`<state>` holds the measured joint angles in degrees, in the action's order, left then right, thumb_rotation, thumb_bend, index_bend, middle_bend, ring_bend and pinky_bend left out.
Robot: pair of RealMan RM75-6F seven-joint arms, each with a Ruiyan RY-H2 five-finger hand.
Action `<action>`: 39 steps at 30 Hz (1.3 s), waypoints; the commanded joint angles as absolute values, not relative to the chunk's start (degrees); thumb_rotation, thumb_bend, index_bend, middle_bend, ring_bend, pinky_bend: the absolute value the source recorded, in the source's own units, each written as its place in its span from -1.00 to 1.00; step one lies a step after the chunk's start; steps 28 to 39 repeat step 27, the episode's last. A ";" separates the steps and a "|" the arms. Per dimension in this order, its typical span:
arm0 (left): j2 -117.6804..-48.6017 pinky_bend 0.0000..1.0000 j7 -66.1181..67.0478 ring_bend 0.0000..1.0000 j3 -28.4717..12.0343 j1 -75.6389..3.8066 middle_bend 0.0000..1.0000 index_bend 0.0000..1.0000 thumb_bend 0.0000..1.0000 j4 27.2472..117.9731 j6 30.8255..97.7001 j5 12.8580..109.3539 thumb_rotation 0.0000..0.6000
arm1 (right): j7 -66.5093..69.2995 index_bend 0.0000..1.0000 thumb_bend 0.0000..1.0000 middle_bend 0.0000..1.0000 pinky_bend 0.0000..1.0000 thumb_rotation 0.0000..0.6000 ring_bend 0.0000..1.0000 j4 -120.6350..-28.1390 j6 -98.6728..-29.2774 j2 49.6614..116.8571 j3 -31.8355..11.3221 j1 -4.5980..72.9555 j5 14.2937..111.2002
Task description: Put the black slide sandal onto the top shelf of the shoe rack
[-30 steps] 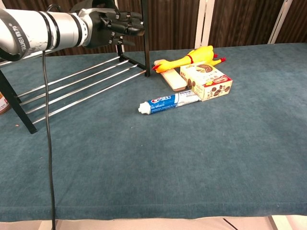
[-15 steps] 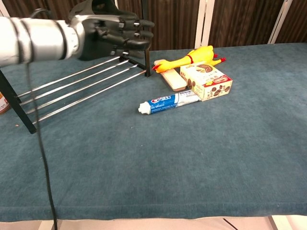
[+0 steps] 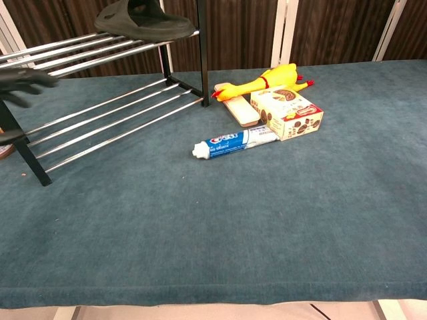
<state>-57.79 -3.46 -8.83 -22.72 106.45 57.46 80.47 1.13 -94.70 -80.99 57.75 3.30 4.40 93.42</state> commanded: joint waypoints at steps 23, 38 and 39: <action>-65.45 -0.84 4.99 -1.00 4.10 -2.45 -0.98 -1.00 -0.20 93.73 90.96 94.83 1.00 | -1.23 -1.00 -0.68 -0.97 -1.00 1.00 -1.00 -95.19 -80.37 58.58 3.18 4.53 92.81; -65.29 -0.85 3.62 -1.00 4.38 -3.07 -0.98 -1.00 -0.20 93.39 89.78 95.76 1.00 | -1.08 -1.00 -0.68 -0.97 -1.00 1.00 -1.00 -95.10 -80.55 58.51 3.27 4.46 93.06; -65.29 -0.85 3.62 -1.00 4.38 -3.07 -0.98 -1.00 -0.20 93.39 89.78 95.76 1.00 | -1.08 -1.00 -0.68 -0.97 -1.00 1.00 -1.00 -95.10 -80.55 58.51 3.27 4.46 93.06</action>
